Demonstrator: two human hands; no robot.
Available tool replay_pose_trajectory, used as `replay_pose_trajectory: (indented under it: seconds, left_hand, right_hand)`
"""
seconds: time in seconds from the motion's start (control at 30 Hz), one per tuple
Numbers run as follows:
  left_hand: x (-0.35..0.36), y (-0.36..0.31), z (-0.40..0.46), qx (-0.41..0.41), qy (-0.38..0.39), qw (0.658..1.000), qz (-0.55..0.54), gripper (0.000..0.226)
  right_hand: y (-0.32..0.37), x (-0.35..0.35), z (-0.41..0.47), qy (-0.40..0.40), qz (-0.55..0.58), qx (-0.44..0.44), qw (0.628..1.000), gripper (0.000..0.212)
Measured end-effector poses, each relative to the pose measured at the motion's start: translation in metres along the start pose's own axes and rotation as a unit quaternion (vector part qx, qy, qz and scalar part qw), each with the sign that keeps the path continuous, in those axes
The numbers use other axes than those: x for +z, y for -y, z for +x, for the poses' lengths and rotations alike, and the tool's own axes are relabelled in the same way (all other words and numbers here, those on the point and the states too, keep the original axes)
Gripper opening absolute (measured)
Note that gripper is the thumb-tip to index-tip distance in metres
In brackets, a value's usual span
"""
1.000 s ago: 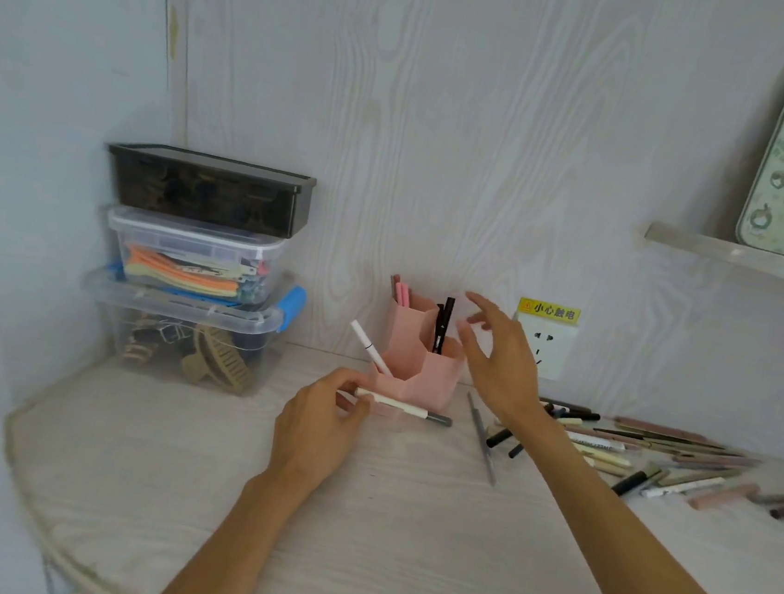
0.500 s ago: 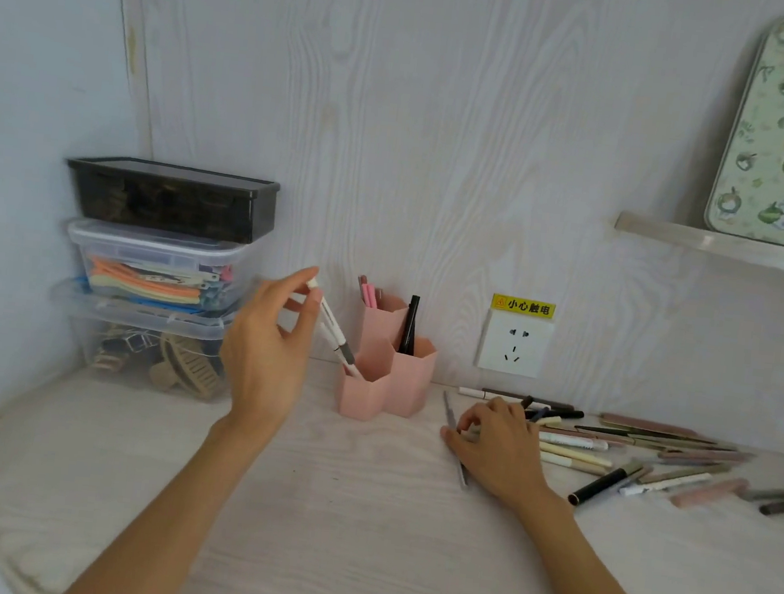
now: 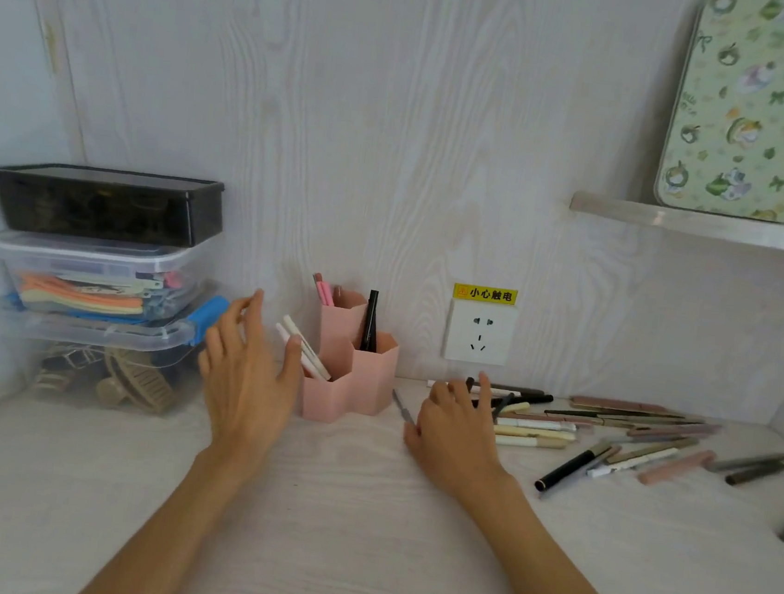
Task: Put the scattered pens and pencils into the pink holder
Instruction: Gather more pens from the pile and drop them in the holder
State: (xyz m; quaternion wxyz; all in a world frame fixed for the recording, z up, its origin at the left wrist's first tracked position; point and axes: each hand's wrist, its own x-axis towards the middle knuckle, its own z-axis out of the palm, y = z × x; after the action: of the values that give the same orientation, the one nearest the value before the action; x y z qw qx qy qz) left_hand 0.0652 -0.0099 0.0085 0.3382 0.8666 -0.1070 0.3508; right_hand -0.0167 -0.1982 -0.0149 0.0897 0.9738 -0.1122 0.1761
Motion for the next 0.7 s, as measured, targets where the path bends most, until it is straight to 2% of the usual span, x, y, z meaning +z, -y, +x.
replay_pose_trajectory:
  seconds: [0.1,0.17,0.2,0.23,0.33,0.4,0.43,0.5,0.57,0.6,0.7]
  left_hand:
    - [-0.009,-0.011,-0.014,0.073,-0.084,0.99,-0.09,0.033]
    - [-0.014,-0.025,-0.024,0.132,-0.073,0.979,-0.14,0.022]
    - [-0.015,-0.033,-0.03,0.154,-0.05,0.974,-0.157,0.017]
    - [-0.013,-0.041,-0.036,0.171,-0.019,0.971,-0.164,0.014]
    - [0.006,-0.06,-0.05,0.2,0.152,0.957,-0.143,0.01]
    - [0.026,-0.07,-0.057,0.223,0.268,0.931,-0.106,0.024]
    - [0.035,-0.073,-0.059,0.229,0.303,0.921,-0.086,0.03]
    - [0.046,-0.079,-0.064,0.216,0.318,0.92,-0.079,0.029]
    - [0.05,-0.081,-0.064,0.209,0.3,0.927,-0.086,0.023]
    - [0.05,-0.08,-0.063,0.214,0.293,0.929,-0.08,0.022]
    - [0.044,-0.069,-0.059,0.215,0.282,0.933,-0.069,0.021]
  right_hand:
    - [-0.001,-0.006,0.004,0.016,0.104,0.041,0.994,0.036]
    - [-0.01,-0.014,0.009,-0.025,0.237,0.104,0.965,0.03]
    - [-0.017,-0.019,0.012,-0.063,0.311,0.142,0.938,0.027]
    - [-0.024,-0.025,0.014,-0.104,0.391,0.182,0.896,0.025]
    - [-0.039,-0.035,0.013,-0.153,0.616,0.284,0.719,0.027]
    - [-0.047,-0.036,0.008,-0.164,0.7,0.317,0.619,0.029]
    - [-0.048,-0.036,0.005,-0.177,0.73,0.321,0.577,0.03]
    - [-0.051,-0.038,0.002,-0.203,0.77,0.316,0.516,0.027]
    - [-0.052,-0.039,0.002,-0.22,0.791,0.305,0.482,0.017]
    - [-0.052,-0.039,0.003,-0.224,0.795,0.297,0.479,0.012]
    - [-0.045,-0.039,0.003,-0.215,0.795,0.264,0.502,0.005]
